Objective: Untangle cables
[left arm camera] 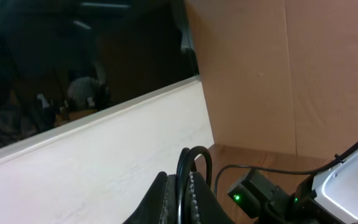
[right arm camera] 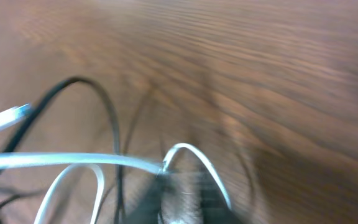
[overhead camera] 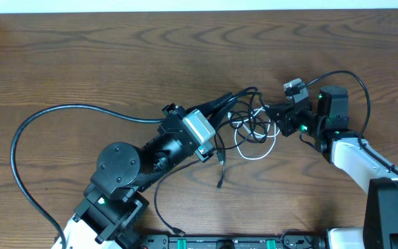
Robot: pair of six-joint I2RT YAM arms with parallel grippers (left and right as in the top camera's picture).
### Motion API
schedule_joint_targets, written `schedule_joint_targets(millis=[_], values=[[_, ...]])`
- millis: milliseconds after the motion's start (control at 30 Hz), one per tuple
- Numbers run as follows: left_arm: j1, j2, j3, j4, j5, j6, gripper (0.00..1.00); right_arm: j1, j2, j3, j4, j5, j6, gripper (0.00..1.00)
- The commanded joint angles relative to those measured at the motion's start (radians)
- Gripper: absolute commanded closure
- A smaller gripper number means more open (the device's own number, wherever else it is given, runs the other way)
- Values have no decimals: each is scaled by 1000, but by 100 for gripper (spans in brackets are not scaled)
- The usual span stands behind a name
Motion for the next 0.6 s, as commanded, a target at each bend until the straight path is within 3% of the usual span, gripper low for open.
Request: schedule_joint_targets(millis=[0,233,567], values=[[1,-4,26,-9,1,-7,92,3,6,0,-18,249,195,99],[1,-4,26,-181,-177,-5,92,-46,6,0,-193,636,510,99],[1,-2,26,-341,-566,-5,93,-226,6,0,-355,668,599,99]])
